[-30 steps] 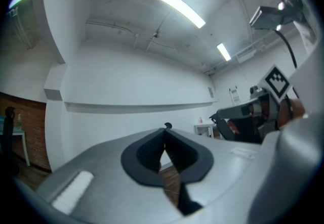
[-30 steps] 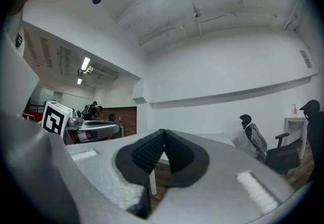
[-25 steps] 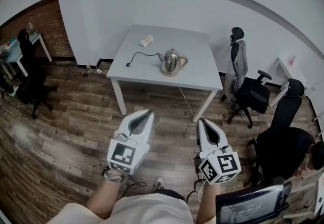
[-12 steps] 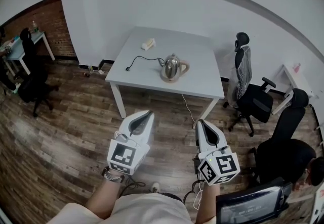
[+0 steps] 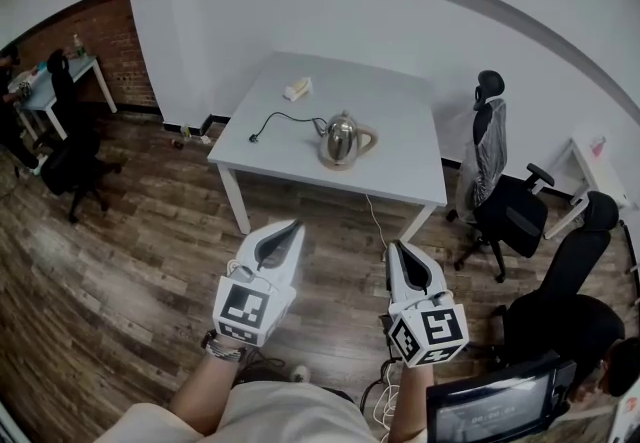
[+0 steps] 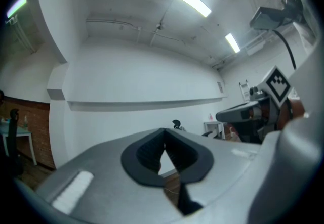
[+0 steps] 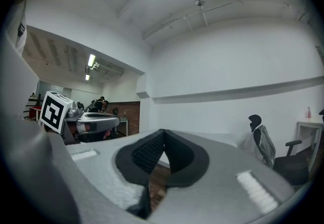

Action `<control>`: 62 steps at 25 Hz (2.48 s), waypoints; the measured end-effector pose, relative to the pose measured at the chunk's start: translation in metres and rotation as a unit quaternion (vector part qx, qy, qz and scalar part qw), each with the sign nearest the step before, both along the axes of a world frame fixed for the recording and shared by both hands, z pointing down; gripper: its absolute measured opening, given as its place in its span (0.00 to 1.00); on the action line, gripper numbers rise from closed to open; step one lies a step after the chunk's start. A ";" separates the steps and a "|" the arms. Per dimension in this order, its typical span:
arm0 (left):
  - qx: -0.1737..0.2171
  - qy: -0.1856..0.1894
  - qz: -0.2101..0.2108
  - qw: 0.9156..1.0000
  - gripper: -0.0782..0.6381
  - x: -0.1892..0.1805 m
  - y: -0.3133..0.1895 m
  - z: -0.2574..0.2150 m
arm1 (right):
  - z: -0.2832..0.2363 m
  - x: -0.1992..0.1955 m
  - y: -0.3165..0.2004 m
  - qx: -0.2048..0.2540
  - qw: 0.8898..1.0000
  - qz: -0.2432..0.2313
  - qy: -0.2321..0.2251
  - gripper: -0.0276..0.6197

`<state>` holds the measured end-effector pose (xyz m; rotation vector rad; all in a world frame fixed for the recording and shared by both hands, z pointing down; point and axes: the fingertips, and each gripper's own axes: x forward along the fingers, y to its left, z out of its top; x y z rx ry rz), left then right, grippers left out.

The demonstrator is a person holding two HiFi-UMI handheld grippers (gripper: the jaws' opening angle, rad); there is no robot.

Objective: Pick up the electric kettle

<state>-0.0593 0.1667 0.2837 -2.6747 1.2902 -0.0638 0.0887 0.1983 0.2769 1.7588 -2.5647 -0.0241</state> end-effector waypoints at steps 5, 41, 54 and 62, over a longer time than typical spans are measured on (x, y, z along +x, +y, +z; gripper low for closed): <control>-0.008 -0.005 -0.002 1.000 0.12 0.003 -0.004 0.005 | 0.001 0.005 -0.006 -0.002 1.000 0.002 0.002 0.05; -0.016 -0.009 0.008 1.000 0.12 0.015 -0.091 0.014 | 0.008 0.020 -0.089 -0.013 0.999 0.032 0.035 0.05; -0.016 -0.025 0.018 0.999 0.12 0.012 -0.154 0.017 | 0.008 0.021 -0.145 -0.014 0.997 0.058 0.049 0.05; -0.024 -0.021 0.028 0.999 0.12 0.009 -0.186 0.021 | 0.015 0.017 -0.176 -0.022 0.996 0.066 0.048 0.05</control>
